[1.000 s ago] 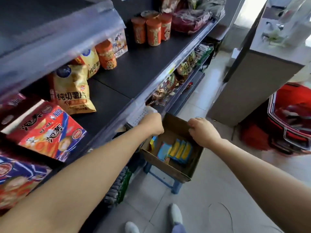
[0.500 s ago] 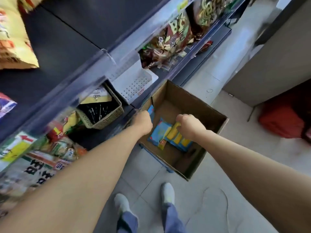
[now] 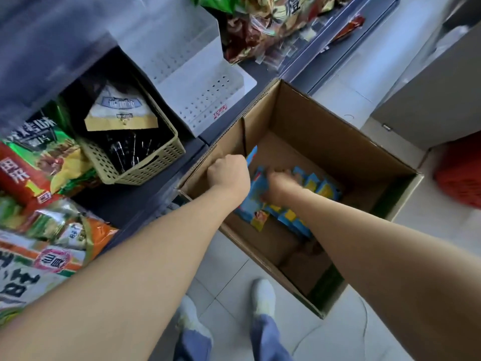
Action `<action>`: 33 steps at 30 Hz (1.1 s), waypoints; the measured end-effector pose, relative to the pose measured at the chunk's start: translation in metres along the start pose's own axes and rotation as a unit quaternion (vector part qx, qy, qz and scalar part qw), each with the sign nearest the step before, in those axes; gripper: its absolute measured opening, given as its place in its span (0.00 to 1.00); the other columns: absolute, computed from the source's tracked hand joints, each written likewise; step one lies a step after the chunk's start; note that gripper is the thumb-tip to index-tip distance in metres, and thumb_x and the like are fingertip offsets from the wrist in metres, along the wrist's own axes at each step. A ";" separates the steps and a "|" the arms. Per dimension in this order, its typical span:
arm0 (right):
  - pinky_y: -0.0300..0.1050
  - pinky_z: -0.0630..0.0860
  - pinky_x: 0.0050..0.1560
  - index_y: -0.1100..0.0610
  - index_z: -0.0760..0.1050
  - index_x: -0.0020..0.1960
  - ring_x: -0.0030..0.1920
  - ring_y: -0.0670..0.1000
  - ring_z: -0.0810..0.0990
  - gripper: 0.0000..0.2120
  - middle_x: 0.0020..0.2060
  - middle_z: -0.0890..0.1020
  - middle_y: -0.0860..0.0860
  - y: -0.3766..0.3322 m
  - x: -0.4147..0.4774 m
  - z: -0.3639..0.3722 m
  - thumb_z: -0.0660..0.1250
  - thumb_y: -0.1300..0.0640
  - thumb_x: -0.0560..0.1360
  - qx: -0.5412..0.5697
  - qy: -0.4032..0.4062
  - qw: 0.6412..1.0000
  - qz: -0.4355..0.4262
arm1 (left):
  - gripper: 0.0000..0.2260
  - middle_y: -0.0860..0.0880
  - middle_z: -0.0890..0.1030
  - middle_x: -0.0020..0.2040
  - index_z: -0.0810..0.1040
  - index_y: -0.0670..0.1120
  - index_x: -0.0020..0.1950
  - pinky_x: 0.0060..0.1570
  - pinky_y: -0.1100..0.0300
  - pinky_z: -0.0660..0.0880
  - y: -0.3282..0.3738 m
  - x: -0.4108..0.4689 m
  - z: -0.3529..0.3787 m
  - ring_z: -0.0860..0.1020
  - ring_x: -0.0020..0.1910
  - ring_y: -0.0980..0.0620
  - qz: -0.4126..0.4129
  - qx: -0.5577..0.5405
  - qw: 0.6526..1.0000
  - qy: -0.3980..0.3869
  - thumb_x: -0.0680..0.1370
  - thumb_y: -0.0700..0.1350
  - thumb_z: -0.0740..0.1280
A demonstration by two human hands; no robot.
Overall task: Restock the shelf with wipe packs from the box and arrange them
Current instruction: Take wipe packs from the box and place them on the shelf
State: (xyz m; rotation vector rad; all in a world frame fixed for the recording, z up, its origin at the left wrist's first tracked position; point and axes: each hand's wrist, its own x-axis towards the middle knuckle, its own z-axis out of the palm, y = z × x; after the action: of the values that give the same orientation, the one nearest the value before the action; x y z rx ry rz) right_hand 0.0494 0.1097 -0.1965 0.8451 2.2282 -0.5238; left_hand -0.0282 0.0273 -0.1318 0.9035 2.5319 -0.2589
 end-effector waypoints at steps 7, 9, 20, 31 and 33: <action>0.57 0.56 0.70 0.58 0.61 0.71 0.69 0.61 0.63 0.36 0.67 0.68 0.58 -0.003 0.019 -0.001 0.73 0.52 0.68 -0.006 0.035 0.999 0.024 | 0.07 0.42 0.78 0.56 0.76 0.41 0.56 0.44 0.54 0.72 -0.001 -0.010 -0.021 0.77 0.58 0.41 0.031 -0.017 0.999 0.023 0.79 0.40 0.62; 0.58 0.54 0.71 0.57 0.67 0.68 0.68 0.60 0.66 0.29 0.65 0.72 0.57 -0.002 0.020 -0.010 0.72 0.55 0.70 0.010 0.019 0.999 0.030 | 0.08 0.41 0.78 0.56 0.75 0.41 0.55 0.41 0.54 0.68 -0.004 -0.015 -0.036 0.76 0.58 0.40 0.036 -0.042 0.998 0.033 0.78 0.41 0.63; 0.56 0.72 0.63 0.55 0.74 0.60 0.60 0.57 0.76 0.21 0.56 0.80 0.53 0.008 -0.052 -0.074 0.71 0.60 0.68 0.229 0.080 0.970 -0.002 | 0.04 0.41 0.79 0.48 0.76 0.43 0.44 0.40 0.56 0.68 -0.016 -0.055 -0.132 0.76 0.49 0.41 0.044 -0.275 0.960 0.026 0.74 0.42 0.68; 0.44 0.73 0.48 0.48 0.81 0.38 0.49 0.54 0.76 0.15 0.43 0.77 0.53 0.025 -0.199 -0.176 0.67 0.68 0.71 0.288 0.177 0.941 0.018 | 0.09 0.48 0.70 0.33 0.70 0.45 0.36 0.29 0.56 0.60 -0.029 -0.145 -0.268 0.69 0.38 0.46 0.072 -0.372 0.918 0.117 0.73 0.43 0.68; 0.48 0.72 0.59 0.44 0.80 0.34 0.60 0.57 0.71 0.17 0.50 0.73 0.51 0.017 -0.222 -0.191 0.68 0.67 0.70 0.275 0.236 0.932 0.004 | 0.12 0.46 0.73 0.37 0.68 0.46 0.33 0.35 0.59 0.62 -0.036 -0.164 -0.295 0.71 0.39 0.46 0.094 -0.381 0.910 0.137 0.73 0.42 0.68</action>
State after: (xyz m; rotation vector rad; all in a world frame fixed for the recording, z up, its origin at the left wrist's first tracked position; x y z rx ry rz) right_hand 0.0968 0.1377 0.0920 1.3855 2.5401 -1.0660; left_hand -0.0379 0.0009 0.2061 0.8702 2.4141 0.9147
